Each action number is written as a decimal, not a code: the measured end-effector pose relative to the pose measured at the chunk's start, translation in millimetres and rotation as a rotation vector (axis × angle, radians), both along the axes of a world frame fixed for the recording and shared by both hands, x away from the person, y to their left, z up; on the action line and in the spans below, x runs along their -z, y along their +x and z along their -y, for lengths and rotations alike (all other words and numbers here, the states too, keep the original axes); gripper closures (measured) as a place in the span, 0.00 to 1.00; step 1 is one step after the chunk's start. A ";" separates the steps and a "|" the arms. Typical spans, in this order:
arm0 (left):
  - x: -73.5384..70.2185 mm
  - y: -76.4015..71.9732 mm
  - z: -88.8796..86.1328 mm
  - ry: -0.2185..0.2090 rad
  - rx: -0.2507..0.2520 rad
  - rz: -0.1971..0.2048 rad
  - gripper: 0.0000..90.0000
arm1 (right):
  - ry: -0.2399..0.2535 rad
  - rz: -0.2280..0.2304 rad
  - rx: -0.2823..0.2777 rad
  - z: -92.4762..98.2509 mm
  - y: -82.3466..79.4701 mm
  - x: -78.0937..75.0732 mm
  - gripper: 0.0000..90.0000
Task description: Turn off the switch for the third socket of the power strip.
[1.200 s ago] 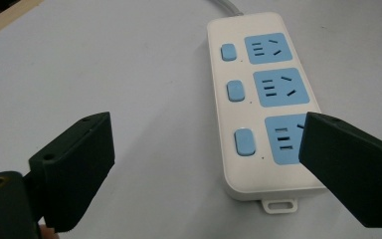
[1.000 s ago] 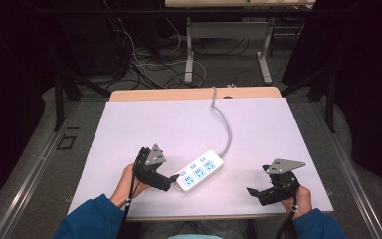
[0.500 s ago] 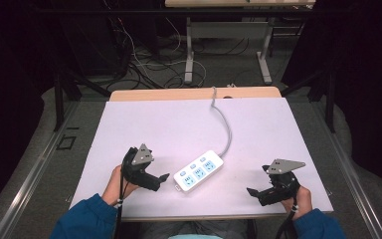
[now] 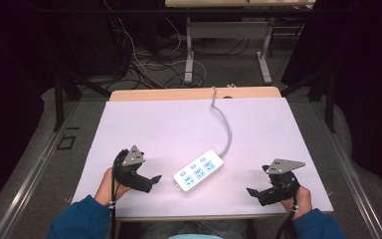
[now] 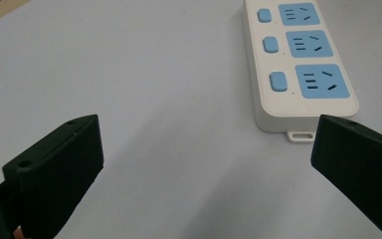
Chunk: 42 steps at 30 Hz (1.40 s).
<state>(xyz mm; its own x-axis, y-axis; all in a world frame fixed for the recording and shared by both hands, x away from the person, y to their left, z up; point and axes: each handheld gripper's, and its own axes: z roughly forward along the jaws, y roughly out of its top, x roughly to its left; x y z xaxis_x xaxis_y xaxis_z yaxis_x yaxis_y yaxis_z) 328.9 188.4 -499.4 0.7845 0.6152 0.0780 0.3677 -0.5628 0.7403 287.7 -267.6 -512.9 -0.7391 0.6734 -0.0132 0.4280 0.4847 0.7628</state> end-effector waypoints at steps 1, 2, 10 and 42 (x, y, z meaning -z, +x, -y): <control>-0.1 -0.7 -1.4 -0.008 -0.005 0.000 0.00 | -0.001 0.002 -0.003 0.2 0.2 0.0 0.05; -0.7 -1.4 -3.5 -0.007 -0.013 0.003 0.00 | 0.001 -0.002 -0.001 0.3 -0.2 -0.1 0.05; 0.7 -5.3 -18.7 -0.025 -0.049 0.001 0.00 | -0.002 0.003 -0.007 0.5 0.4 -0.1 0.05; 8.3 -25.1 -59.3 -0.044 -0.109 0.037 0.00 | 0.000 -0.006 0.002 0.1 0.0 0.2 0.05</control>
<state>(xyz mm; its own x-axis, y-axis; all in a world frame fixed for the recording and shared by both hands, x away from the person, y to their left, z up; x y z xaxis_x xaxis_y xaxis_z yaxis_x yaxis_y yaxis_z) 303.8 247.7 -507.7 0.7100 0.7000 0.0763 0.3969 -0.4873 0.7778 287.6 -267.7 -513.0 -0.7376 0.6751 -0.0091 0.4336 0.4840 0.7600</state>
